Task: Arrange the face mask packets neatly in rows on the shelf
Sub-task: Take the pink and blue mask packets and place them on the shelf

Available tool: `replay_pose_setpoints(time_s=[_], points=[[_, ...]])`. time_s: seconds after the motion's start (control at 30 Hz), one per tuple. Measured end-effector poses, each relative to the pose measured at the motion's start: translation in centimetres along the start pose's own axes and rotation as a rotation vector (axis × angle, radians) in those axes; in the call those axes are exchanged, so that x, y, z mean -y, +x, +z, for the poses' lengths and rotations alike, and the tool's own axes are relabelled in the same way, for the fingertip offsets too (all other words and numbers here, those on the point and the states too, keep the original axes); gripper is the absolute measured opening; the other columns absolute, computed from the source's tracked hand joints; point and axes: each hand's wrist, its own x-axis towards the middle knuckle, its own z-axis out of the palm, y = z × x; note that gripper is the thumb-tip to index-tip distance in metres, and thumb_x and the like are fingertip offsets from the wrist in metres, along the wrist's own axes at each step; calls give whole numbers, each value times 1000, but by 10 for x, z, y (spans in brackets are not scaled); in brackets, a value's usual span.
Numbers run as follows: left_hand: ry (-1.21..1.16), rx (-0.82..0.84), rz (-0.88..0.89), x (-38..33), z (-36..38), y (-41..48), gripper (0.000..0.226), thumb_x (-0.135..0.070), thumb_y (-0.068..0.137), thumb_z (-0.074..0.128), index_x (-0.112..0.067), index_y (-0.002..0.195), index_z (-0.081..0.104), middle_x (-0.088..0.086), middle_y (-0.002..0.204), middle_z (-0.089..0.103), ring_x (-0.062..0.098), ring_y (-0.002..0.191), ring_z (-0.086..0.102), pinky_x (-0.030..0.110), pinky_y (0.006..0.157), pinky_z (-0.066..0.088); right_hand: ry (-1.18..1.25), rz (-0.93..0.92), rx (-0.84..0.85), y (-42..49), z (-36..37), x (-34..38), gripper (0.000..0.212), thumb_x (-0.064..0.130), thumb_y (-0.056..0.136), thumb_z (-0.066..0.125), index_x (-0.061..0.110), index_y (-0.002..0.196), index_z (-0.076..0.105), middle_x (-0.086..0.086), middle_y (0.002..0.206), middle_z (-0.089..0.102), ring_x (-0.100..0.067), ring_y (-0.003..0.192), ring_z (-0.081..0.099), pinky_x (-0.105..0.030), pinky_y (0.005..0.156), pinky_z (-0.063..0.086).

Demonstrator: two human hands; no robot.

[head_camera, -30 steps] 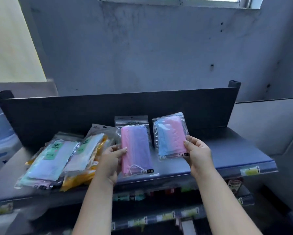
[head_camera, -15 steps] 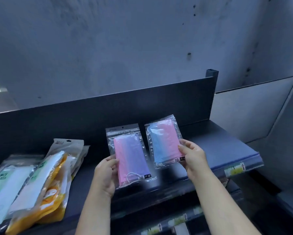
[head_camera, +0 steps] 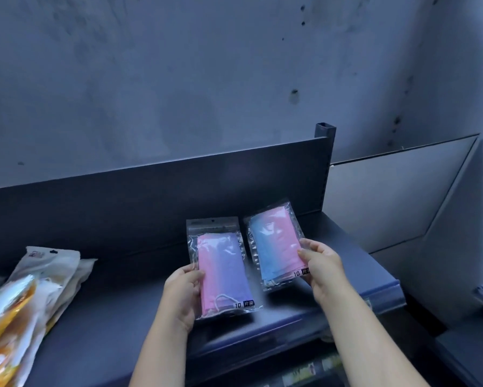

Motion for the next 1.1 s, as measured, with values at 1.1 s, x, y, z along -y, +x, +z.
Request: replay_pose_setpoints(time_s=[1.1], points=[[1118,-390,341,71,200,0,44,-41,94,63,-25,135,66,2,139,64,33,128,54,42,98,45,-1212,-442,101,139,-132,42,25,21,103,49,15,115,70,-9,124,60,-31,115,53,-37,94,42]])
